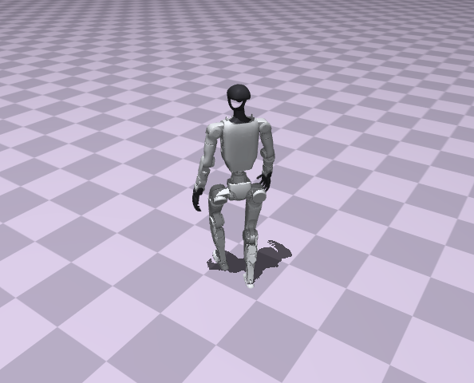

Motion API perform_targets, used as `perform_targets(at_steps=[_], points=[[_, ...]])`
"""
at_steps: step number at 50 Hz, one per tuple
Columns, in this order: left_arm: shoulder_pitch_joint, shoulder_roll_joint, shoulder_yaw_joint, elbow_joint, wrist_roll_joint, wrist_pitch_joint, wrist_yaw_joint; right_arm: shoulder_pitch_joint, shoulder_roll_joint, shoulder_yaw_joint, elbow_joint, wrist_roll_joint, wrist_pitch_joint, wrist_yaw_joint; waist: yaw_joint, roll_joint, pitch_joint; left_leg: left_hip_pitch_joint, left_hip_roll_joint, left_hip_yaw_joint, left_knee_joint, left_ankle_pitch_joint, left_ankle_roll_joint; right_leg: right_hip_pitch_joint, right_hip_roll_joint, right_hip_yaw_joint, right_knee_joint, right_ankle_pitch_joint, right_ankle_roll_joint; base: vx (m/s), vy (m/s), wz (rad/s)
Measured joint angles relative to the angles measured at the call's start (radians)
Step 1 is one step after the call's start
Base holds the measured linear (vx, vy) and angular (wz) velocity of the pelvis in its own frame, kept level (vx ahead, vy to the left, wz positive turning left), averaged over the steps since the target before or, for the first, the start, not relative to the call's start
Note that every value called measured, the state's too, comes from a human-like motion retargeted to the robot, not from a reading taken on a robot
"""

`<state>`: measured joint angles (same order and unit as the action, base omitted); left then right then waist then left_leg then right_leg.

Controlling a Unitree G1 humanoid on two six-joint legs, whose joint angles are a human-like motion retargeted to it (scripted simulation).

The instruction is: Walk

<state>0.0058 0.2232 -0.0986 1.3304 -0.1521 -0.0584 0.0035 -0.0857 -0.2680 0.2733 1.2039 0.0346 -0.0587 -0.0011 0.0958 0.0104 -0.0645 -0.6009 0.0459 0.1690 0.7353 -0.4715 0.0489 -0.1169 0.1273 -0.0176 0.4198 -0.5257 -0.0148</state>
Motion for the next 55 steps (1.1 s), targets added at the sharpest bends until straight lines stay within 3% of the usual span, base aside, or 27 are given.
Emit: perform_targets(at_steps=[2,5,11,13,18,20,25,28,33,38,42,47,50,53,55], points=[[0.007,-0.002,0.006,0.021,0.002,0.002,-0.004,-0.009,0.001,0.01,-0.017,-0.006,-0.003,0.004,-0.021,-0.016,-0.015,0.013,-0.068,0.016,-0.251,0.073,-0.02,0.005,-0.027,0.009,0.02,-0.035,0.004,0.61,0.04,-0.1],[0.021,-0.005,0.016,0.041,0.002,0.006,-0.002,-0.013,0.007,0.025,-0.036,-0.017,-0.007,0.007,-0.036,-0.016,-0.033,-0.018,-0.099,0.031,-0.386,0.091,-0.032,0.007,-0.025,0.025,0.089,-0.098,-0.002,0.62,0.06,-0.19],[0.027,0.0,0.06,0.075,-0.044,0.014,0.016,0.006,0.039,0.043,-0.017,-0.03,0.0,0.016,-0.036,-0.113,-0.074,0.032,-0.199,0.07,-0.395,0.197,0.039,0.03,-0.138,0.046,0.303,-0.158,0.036,0.7,0.07,-0.33],[0.027,0.001,0.069,0.078,-0.068,0.013,0.019,0.026,0.055,0.045,0.008,-0.034,0.006,0.026,-0.039,-0.162,-0.082,0.045,-0.245,0.074,-0.324,0.191,0.073,0.033,-0.213,0.032,0.423,-0.091,0.079,0.7,0.09,-0.1],[0.005,0.012,0.057,0.052,-0.104,0.007,0.011,0.058,0.073,0.046,0.061,-0.011,0.014,0.07,-0.076,-0.259,-0.064,0.169,-0.381,0.044,-0.296,0.115,0.158,-0.071,-0.346,0.08,0.827,0.237,0.19,0.66,0.1,0.25],[-0.005,0.014,0.04,0.032,-0.1,0.003,0.017,0.069,0.072,0.045,0.07,-0.001,0.014,0.069,-0.103,-0.276,-0.056,0.225,-0.416,0.023,-0.293,0.078,0.176,-0.146,-0.4,0.086,0.962,0.244,0.176,0.66,0.08,0.33],[-0.065,0.021,0.004,-0.013,-0.075,0.01,0.036,0.078,0.051,0.022,0.065,0.029,0.015,0.043,-0.155,-0.228,-0.013,0.439,-0.421,-0.075,-0.37,0.011,0.167,-0.361,-0.464,0.056,1.001,0.041,0.064,0.66,0.03,0.31],[-0.116,0.024,-0.01,-0.044,-0.059,0.007,0.037,0.082,0.04,-0.002,0.049,0.042,0.023,0.034,-0.174,-0.151,0.026,0.573,-0.357,-0.151,-0.417,-0.037,0.149,-0.431,-0.396,0.007,0.809,0.004,0.048,0.69,-0.06,0.48],[-0.162,0.028,-0.039,-0.09,-0.048,-0.024,0.033,0.096,0.05,-0.032,0.063,0.069,0.034,0.037,-0.179,-0.067,0.033,0.662,-0.257,-0.226,-0.407,-0.123,0.128,-0.49,-0.24,0.008,0.314,0.093,0.127,0.66,-0.13,0.46],[-0.156,0.028,-0.031,-0.103,-0.045,-0.038,0.029,0.119,0.067,-0.051,0.067,0.073,0.032,0.048,-0.18,-0.049,0.002,0.682,-0.21,-0.232,-0.261,-0.2,0.098,-0.519,-0.155,0.084,0.186,0.164,0.173,0.63,-0.18,0.43],[-0.104,0.015,-0.007,-0.062,-0.062,-0.024,0.021,0.138,0.078,-0.048,0.058,0.057,0.025,0.048,-0.17,-0.027,-0.02,0.67,-0.141,-0.233,-0.024,-0.164,0.048,-0.496,-0.088,0.085,0.334,0.2,0.136,0.64,-0.21,0.2],[-0.062,0.015,0.007,0.012,-0.08,0.004,-0.012,0.131,0.058,-0.012,0.025,0.031,0.02,0.051,-0.159,0.095,-0.006,0.524,0.1,-0.214,0.45,0.013,-0.038,-0.347,0.05,-0.03,0.29,0.164,0.037,0.57,-0.18,0.36],[-0.041,0.012,0.003,0.003,-0.08,0.009,-0.015,0.122,0.041,0.004,0.01,0.019,0.019,0.044,-0.12,0.107,-0.01,0.384,0.203,-0.157,0.649,0.022,0.003,-0.287,0.067,-0.061,0.272,0.113,0.005,0.52,-0.16,0.44],[-0.035,0.014,0.013,-0.024,-0.083,0.011,-0.012,0.095,0.023,0.008,0.009,0.007,0.022,0.039,-0.075,0.092,-0.019,0.225,0.228,-0.109,0.714,-0.075,0.052,-0.217,0.051,-0.081,0.217,0.078,-0.003,0.51,-0.13,0.52],[-0.035,0.016,0.029,-0.045,-0.085,0.01,-0.006,0.066,0.012,0.001,0.015,-0.001,0.025,0.039,-0.053,0.061,-0.025,0.128,0.196,-0.068,0.671,-0.129,0.072,-0.163,0.018,-0.088,0.16,0.06,0.0,0.53,-0.09,0.57]])
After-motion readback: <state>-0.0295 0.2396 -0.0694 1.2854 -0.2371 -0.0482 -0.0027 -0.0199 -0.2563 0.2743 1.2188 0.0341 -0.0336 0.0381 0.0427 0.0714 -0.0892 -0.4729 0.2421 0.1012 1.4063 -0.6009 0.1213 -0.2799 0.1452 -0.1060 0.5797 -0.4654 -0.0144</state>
